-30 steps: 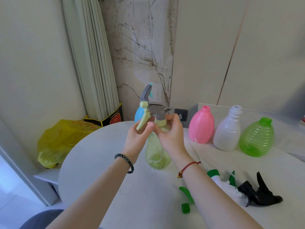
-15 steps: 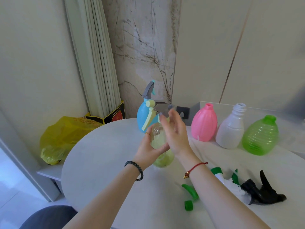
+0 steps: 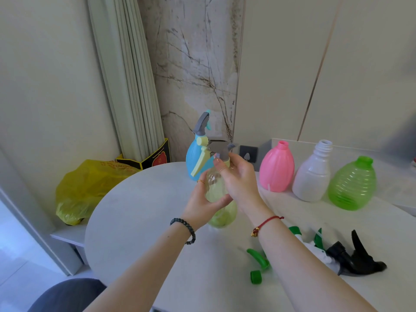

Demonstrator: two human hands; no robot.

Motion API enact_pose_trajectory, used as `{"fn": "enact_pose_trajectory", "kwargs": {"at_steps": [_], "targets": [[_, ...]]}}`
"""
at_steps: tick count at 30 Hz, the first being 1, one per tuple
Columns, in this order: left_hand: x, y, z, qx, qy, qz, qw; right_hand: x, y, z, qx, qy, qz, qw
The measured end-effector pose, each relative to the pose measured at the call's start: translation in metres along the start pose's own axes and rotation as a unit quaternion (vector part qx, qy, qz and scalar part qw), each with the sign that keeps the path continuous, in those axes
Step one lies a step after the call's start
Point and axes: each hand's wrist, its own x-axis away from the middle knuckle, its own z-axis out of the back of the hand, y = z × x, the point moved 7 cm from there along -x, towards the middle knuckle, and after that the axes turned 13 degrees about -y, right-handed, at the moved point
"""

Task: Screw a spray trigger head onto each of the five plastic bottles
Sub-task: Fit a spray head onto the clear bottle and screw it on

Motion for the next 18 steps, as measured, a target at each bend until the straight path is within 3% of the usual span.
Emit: {"fn": "enact_pose_trajectory", "kwargs": {"at_steps": [6, 10, 12, 15, 18], "targets": [[0.0, 0.001, 0.0, -0.002, -0.004, 0.0, 1.0, 0.003, -0.003, 0.003, -0.008, 0.021, -0.012, 1.0], [0.0, -0.002, -0.002, -0.02, -0.019, 0.015, 1.0, 0.001, -0.004, -0.001, 0.017, -0.099, -0.05, 0.994], [-0.001, -0.003, -0.002, -0.024, -0.038, 0.031, 0.999, 0.002, -0.008, 0.001, 0.012, -0.12, -0.047, 0.992], [-0.001, -0.007, -0.002, -0.029, -0.065, 0.057, 0.996, 0.005, -0.01, 0.008, 0.029, -0.068, -0.04, 0.996], [0.007, -0.012, 0.0, 0.002, -0.04, 0.075, 0.996, 0.006, -0.014, 0.018, 0.074, -0.007, -0.023, 0.997]]}}
